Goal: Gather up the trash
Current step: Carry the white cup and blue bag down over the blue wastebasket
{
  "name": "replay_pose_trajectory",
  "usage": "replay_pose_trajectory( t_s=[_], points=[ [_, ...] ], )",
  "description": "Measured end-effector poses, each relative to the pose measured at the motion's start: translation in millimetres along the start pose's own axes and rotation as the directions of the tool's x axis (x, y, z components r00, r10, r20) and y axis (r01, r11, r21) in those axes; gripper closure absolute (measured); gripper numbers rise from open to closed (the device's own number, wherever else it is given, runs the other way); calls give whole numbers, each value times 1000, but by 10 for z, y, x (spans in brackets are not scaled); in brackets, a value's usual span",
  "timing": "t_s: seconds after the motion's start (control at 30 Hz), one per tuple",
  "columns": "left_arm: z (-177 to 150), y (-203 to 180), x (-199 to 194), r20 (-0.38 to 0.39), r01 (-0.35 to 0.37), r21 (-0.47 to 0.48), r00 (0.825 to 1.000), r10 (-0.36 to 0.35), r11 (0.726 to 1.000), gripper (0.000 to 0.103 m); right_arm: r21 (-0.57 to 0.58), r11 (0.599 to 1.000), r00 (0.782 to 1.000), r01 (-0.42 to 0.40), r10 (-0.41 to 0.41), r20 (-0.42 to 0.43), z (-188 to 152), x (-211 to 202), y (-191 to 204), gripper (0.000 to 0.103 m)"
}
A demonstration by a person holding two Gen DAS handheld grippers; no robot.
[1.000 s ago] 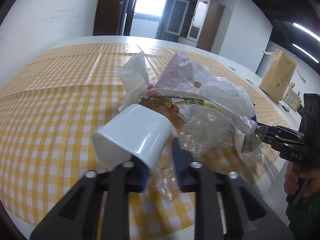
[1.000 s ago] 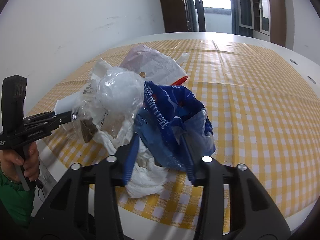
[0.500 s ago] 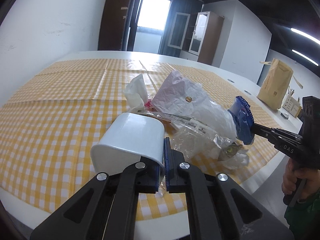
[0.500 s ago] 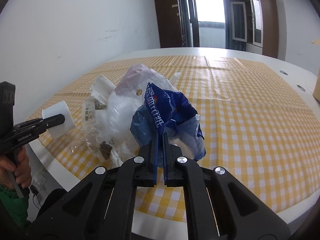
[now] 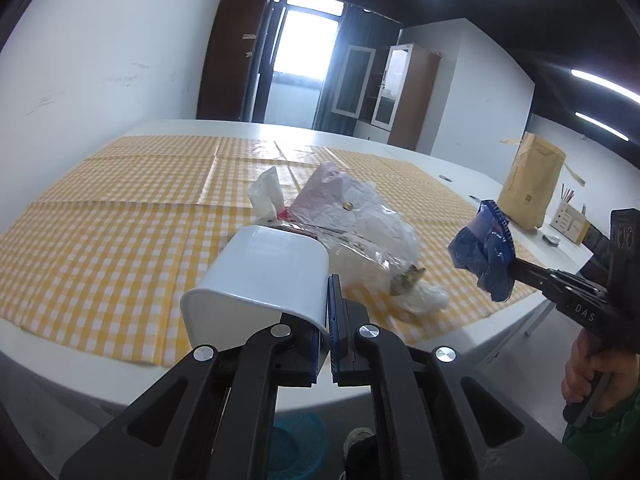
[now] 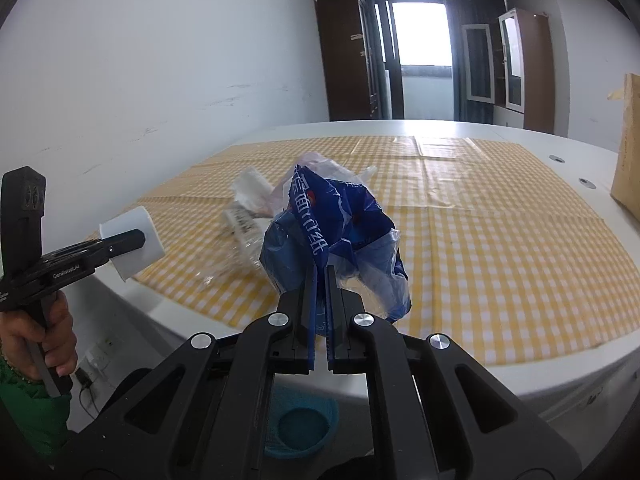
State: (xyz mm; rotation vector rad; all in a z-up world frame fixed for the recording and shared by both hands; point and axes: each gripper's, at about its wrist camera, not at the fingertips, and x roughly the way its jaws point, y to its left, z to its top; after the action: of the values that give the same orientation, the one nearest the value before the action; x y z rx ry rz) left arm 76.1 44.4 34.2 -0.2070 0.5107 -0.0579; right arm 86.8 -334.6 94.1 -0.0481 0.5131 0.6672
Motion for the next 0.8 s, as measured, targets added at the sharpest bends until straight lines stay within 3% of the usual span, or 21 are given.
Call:
replay_pose_trajectory(
  t_s=[0.3, 0.57, 0.8],
  points=[
    [-372, -240, -473, -7, 70, 28, 998, -70, 997, 100, -20, 998, 998, -55, 55, -11, -416, -396, 306, 100],
    [-806, -403, -654, -67, 91, 67, 994, -87, 994, 100, -42, 992, 990, -116, 112, -83, -866, -585, 579, 100],
    [-1108, -306, -654, -125, 89, 36, 989, -84, 995, 100, -29, 989, 975, -143, 135, -178, -1198, -489, 652, 100]
  ],
)
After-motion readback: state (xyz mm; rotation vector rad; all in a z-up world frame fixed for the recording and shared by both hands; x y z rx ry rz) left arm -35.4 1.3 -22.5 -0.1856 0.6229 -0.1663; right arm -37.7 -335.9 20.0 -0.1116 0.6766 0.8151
